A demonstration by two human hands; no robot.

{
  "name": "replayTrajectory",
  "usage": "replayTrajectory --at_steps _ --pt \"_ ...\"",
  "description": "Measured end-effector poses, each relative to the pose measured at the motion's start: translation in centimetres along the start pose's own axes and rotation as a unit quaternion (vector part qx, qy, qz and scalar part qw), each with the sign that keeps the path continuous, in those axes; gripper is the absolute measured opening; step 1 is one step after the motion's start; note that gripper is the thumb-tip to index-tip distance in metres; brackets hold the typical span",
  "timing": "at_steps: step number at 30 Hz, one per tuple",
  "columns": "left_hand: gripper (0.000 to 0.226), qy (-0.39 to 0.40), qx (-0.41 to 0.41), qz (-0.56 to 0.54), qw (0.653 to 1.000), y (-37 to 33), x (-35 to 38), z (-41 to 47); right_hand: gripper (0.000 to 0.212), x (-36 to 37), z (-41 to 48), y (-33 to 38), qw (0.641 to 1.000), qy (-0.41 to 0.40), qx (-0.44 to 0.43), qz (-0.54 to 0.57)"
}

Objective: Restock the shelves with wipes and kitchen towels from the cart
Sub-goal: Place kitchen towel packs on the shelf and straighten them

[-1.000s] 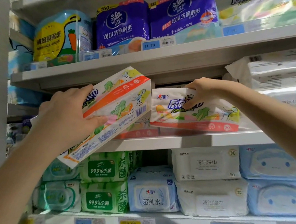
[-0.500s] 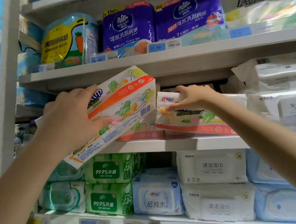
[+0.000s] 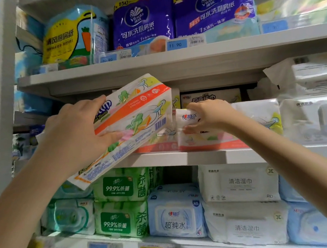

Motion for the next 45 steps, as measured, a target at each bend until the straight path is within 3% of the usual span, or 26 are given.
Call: replayTrajectory --at_steps 11,16,21,26,29,32,35,39,45 --pt "0.112 0.010 -0.001 0.000 1.000 0.5 0.5 -0.2 0.058 0.3 -1.0 -2.1 1.000 -0.008 -0.005 -0.018" --pt "0.105 -0.006 0.005 -0.022 1.000 0.5 -0.2 -0.3 0.059 0.4 -1.3 -1.9 0.999 -0.021 -0.019 -0.020" --pt "0.117 0.001 0.007 -0.042 0.999 1.0 -1.2 -0.6 0.052 -0.2 -2.0 -2.3 0.999 -0.021 -0.023 -0.022" --pt "0.109 0.033 0.009 -0.023 0.999 0.6 -1.6 -0.8 0.054 0.0 -2.0 -2.7 0.999 -0.007 -0.011 -0.030" --pt "0.104 0.054 0.018 -0.024 0.998 -0.2 -1.7 -0.4 0.074 -0.5 -2.8 -2.4 0.996 -0.018 0.001 0.087" --pt "0.105 0.065 0.037 -0.038 0.996 -1.8 -2.2 0.5 0.083 -2.4 -4.6 -1.7 0.940 -0.097 0.015 0.327" --pt "0.112 0.075 0.064 -0.084 0.992 -4.2 -3.2 1.7 0.083 -2.9 -5.7 -0.7 0.882 -0.121 0.014 0.456" --pt "0.103 0.086 0.123 -0.170 0.974 -8.1 -4.3 3.2 0.073 -4.5 -5.7 -1.2 0.820 -0.162 -0.010 0.548" --pt "0.084 0.078 0.203 -0.201 0.955 -12.8 -3.7 7.0 0.085 -7.3 -6.2 -5.6 0.801 -0.227 0.039 0.552"
Point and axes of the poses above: each hand's wrist, its own z-axis towards the middle knuckle, its own x-axis out of the palm, y = z × x, the point moved 6 cm from there along z, towards the middle knuckle, and after that the axes turned 5 degrees about -x, right-handed, at the moved point
